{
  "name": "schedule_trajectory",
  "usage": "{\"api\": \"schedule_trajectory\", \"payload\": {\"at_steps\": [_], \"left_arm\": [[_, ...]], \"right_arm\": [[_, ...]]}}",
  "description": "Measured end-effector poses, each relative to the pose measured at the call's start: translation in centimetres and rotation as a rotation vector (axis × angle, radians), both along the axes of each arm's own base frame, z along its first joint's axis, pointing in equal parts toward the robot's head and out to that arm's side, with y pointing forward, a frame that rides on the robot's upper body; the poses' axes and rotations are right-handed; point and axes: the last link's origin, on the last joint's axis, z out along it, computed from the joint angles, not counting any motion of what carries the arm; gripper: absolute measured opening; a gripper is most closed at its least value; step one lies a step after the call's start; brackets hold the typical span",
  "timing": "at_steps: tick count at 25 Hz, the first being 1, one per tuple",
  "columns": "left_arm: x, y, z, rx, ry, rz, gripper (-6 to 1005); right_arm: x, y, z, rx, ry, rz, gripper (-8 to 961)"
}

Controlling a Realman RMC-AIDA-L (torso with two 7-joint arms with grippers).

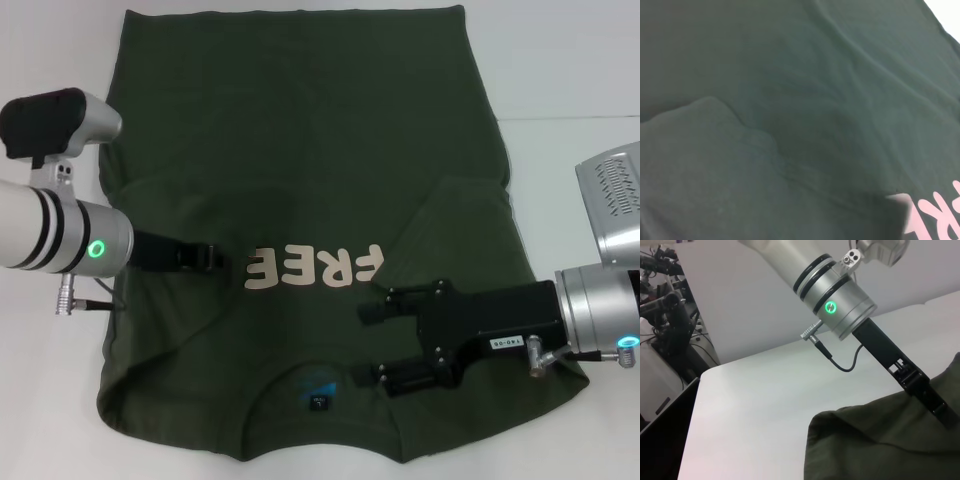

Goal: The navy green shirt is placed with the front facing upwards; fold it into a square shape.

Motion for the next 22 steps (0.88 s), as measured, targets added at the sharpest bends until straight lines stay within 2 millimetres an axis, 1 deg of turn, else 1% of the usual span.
{"api": "schedule_trajectory", "payload": {"at_steps": [3, 5, 7, 9, 10, 14, 16, 19, 22], "left_arm": [[-0.4, 0.0, 0.6, 0.012, 0.005, -0.002, 205], [-0.7, 0.0, 1.3, 0.027, 0.017, -0.021, 251], [-0.9, -0.1, 2.2, 0.037, 0.026, -0.051, 298], [-0.7, -0.6, 3.2, 0.034, 0.021, -0.117, 344], [-0.6, -0.8, 3.6, 0.032, 0.014, -0.142, 392], [-0.2, -2.6, 5.9, -0.011, -0.110, -0.311, 586], [-0.3, -4.0, 7.2, -0.021, -0.195, -0.408, 675], [-0.6, -6.3, 8.7, -0.043, -0.317, -0.540, 809], [-1.2, -8.4, 9.8, -0.101, -0.415, -0.620, 880]], "right_arm": [[-0.1, 0.2, 0.2, 0.009, -0.001, 0.001, 834], [-0.3, 0.5, 0.6, 0.025, -0.002, 0.003, 834], [-0.7, 0.9, 1.2, 0.043, -0.011, 0.004, 835], [-1.0, 1.2, 2.0, 0.060, -0.031, 0.015, 837], [-1.0, 1.2, 2.4, 0.071, -0.041, 0.025, 838], [-1.0, 0.5, 4.1, 0.107, -0.045, 0.057, 845], [-0.9, -0.2, 4.6, 0.094, -0.021, 0.067, 845], [-0.9, -1.0, 4.9, 0.051, -0.005, 0.079, 845], [-0.6, -1.7, 5.0, 0.011, -0.015, 0.080, 844]]}}
